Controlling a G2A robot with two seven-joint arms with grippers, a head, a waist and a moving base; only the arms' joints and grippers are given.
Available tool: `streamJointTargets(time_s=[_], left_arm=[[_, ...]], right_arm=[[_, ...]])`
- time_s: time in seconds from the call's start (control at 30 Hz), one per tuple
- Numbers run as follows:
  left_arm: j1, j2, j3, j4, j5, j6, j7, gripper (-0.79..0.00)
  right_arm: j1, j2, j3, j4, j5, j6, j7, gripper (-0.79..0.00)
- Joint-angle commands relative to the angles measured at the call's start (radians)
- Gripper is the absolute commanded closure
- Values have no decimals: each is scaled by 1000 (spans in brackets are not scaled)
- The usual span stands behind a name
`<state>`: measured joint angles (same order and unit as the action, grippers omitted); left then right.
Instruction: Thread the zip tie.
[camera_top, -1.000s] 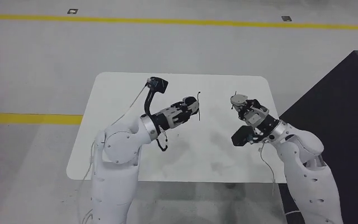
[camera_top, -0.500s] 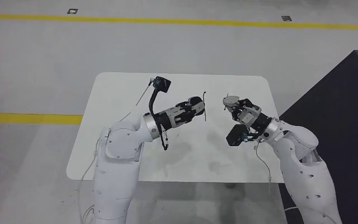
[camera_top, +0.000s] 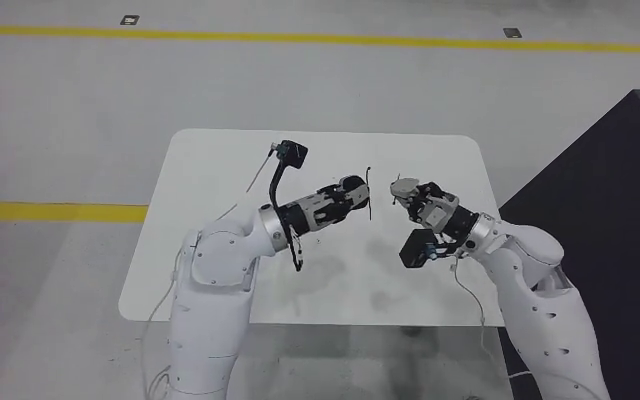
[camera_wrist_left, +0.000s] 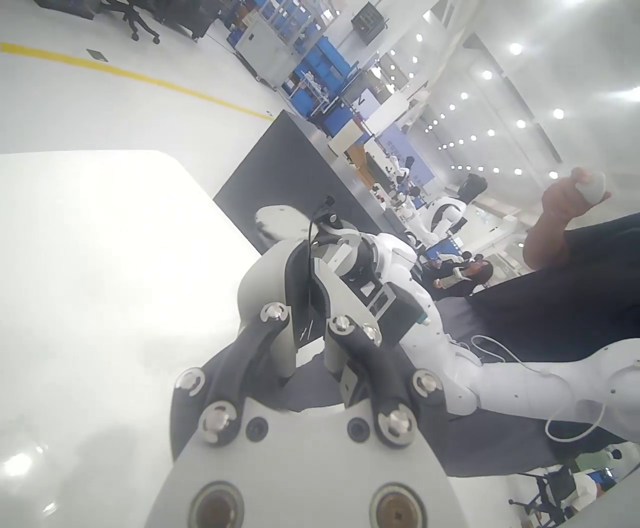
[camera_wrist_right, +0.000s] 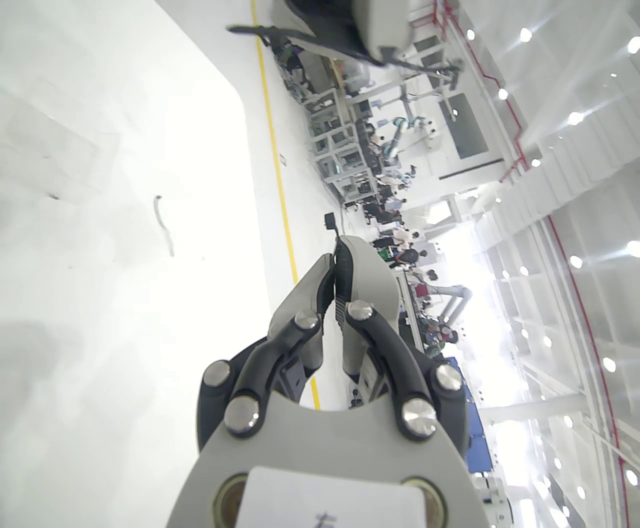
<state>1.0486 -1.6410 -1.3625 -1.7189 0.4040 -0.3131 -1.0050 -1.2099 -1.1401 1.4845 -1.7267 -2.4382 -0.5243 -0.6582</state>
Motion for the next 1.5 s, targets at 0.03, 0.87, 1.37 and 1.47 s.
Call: streamJointTargets(time_s=[0.03, 0.87, 1.37, 1.47], left_arm=[[-4, 6, 11, -19, -36, -56, 18, 0], [-23, 56, 55, 21, -88, -114, 10, 0], [-36, 90, 75, 22, -135, -104, -2, 0], [-39, 96, 81, 21, -135, -106, 5, 0]], right_arm=[[16, 11, -16, 11, -21, -88, -63, 0], [44, 44, -80, 36, 225, -315, -211, 0], [44, 73, -83, 34, 258, -312, -194, 0], [44, 73, -83, 34, 258, -312, -194, 0]])
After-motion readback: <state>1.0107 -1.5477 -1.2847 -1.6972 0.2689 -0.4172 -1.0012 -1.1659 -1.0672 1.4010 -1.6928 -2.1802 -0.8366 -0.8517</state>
